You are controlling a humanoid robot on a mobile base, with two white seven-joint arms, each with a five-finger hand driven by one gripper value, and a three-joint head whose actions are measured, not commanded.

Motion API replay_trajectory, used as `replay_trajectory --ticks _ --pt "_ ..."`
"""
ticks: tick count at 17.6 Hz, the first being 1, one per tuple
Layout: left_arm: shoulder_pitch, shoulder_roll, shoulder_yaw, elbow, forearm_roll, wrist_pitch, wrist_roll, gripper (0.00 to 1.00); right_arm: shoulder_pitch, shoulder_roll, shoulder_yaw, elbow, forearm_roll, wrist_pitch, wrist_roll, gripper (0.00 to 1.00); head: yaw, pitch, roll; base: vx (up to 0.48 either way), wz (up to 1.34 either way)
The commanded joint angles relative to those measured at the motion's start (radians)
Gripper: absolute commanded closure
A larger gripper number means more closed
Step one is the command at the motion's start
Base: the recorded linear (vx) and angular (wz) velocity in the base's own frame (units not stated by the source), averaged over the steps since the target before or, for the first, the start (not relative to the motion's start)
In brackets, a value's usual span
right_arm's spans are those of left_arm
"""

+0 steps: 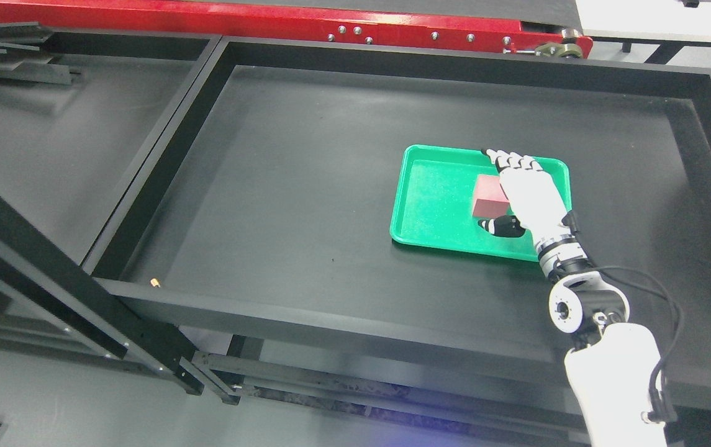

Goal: Pick pink block from left shelf to tray
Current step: 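Lower the right hand over the pink cube in the green tray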

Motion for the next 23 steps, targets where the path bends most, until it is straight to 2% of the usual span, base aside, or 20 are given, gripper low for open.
replay_trajectory --ticks 1,11,23 --pt "0.000 0.017 0.000 -0.017 0.000 -0.001 -0.001 0.00 -0.377 -0.009 0.041 0.113 0.005 0.000 -0.005 0.02 0.0000 0.000 0.000 0.091 -0.09" --pt "0.000 0.017 0.000 -0.017 0.000 0.000 -0.001 0.00 -0.485 -0.009 0.042 0.211 -0.004 0.000 0.001 0.03 0.0000 0.000 0.000 0.079 -0.05" --pt "0.000 0.017 0.000 -0.017 0.000 -0.001 -0.001 0.00 -0.573 -0.009 0.048 0.234 -0.037 -0.003 -0.018 0.05 0.0000 0.000 0.000 0.035 -0.01"
